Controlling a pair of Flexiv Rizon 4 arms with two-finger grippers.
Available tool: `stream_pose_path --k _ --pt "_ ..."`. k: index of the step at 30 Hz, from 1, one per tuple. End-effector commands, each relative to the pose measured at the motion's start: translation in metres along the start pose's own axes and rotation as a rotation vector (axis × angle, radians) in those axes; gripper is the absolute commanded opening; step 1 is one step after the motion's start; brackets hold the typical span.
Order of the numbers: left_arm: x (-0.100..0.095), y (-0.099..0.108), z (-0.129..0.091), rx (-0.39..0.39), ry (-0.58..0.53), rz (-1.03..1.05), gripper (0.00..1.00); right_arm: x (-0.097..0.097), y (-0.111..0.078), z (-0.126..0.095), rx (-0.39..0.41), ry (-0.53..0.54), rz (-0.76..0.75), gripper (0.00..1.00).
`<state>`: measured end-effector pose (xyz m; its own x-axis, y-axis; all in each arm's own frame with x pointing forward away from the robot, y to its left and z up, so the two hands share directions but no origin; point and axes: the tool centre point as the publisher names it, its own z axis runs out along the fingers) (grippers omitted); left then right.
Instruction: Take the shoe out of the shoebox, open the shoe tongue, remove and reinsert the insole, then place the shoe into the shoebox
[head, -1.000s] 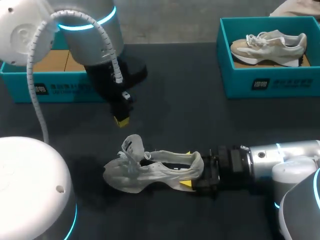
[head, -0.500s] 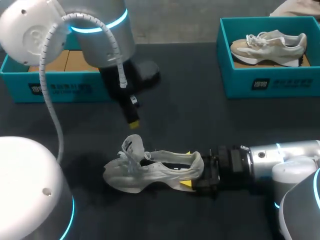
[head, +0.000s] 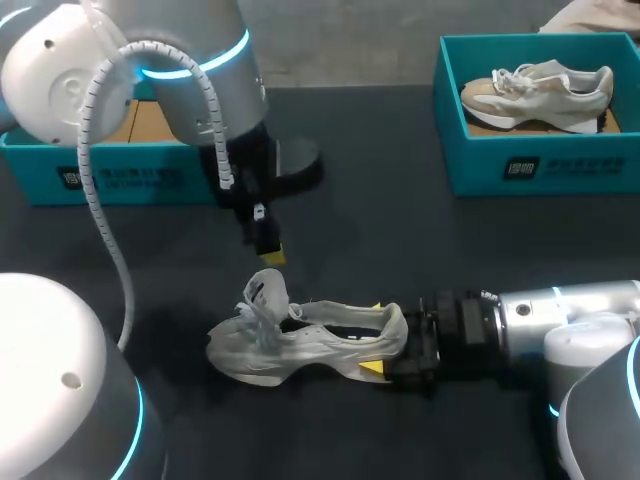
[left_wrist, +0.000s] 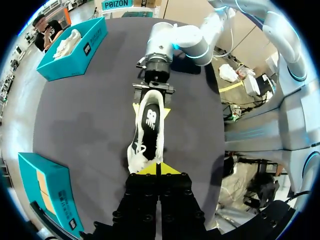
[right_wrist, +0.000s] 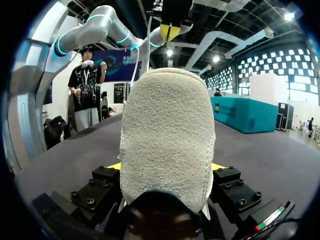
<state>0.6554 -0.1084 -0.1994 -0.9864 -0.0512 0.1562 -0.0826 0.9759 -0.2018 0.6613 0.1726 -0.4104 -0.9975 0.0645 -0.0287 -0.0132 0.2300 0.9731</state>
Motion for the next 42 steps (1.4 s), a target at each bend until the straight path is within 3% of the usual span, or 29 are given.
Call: stream_pose_path --k 1,15,26,31,42 --pt "-0.002 -0.004 0.007 0.02 0.024 0.06 0.0 0.0 0.002 -0.001 0.006 0.003 0.001 0.0" --pt "-0.023 -0.026 0.047 0.03 0.161 0.24 0.0 0.0 0.002 -0.001 0.006 0.003 0.001 0.0" --pt "-0.023 -0.026 0.047 0.03 0.161 0.24 0.0 0.0 0.002 -0.001 0.006 0.003 0.001 0.0" --pt "-0.025 -0.027 0.06 0.071 0.218 0.286 0.0 0.0 0.002 -0.001 0.006 0.003 0.001 0.0" --pt "-0.023 -0.025 0.093 0.062 0.243 0.325 0.0 0.0 0.002 -0.001 0.006 0.003 0.001 0.0"
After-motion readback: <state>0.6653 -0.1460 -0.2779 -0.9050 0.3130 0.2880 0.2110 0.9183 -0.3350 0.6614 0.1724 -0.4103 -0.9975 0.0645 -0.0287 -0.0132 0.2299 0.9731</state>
